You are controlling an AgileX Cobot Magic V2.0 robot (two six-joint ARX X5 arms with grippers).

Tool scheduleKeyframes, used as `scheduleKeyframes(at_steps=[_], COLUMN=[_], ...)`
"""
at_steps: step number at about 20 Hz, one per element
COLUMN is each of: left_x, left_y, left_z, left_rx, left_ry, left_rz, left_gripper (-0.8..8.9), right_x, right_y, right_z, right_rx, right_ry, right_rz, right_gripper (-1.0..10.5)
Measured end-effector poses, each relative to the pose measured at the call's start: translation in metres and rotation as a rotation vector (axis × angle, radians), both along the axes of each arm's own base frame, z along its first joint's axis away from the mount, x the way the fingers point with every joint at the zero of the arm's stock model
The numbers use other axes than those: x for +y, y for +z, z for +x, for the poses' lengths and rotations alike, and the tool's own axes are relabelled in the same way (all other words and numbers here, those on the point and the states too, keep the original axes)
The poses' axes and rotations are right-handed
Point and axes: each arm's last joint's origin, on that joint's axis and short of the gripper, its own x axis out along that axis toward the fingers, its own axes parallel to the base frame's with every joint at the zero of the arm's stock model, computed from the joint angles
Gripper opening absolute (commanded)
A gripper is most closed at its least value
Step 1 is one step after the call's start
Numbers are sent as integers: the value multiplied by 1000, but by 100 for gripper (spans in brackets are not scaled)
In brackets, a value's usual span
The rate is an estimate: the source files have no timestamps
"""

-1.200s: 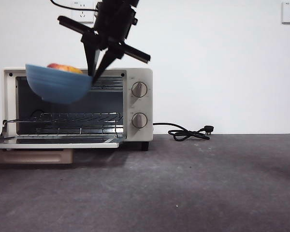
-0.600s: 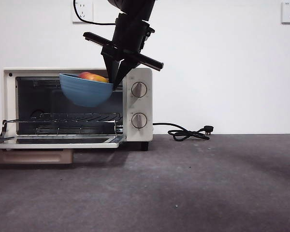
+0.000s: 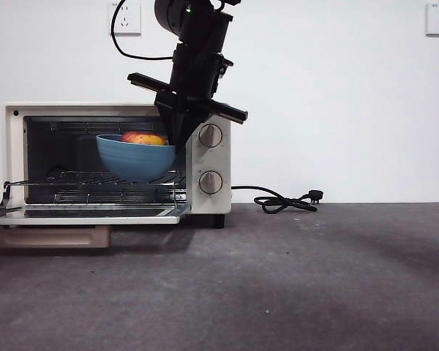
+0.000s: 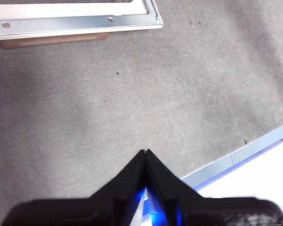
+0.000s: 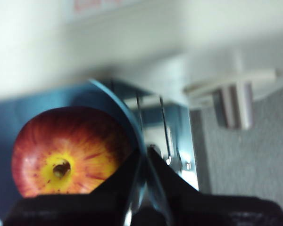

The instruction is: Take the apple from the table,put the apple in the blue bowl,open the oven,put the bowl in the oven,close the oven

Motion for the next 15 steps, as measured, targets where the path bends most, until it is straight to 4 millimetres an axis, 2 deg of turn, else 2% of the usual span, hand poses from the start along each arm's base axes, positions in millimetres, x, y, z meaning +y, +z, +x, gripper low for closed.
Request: scheduleKeyframes(at_steps=[5,7,10,15], left_x=[0,0,0,0], left_y=[0,0,0,0], left_z=[0,0,0,0], left_rx=[0,0,0,0], left_ry=[0,0,0,0], left_rz=[0,0,0,0], left_gripper=[-5,-5,-5,-5], right_x=[1,1,1,1], right_y=[2,2,2,2], right_z=[2,2,2,3], right_rx=[-23,-24,-27,-37], right_ry=[-4,-4,-4,-8], right_rz=[14,15,16,16], right_gripper=[-11,39,208,225])
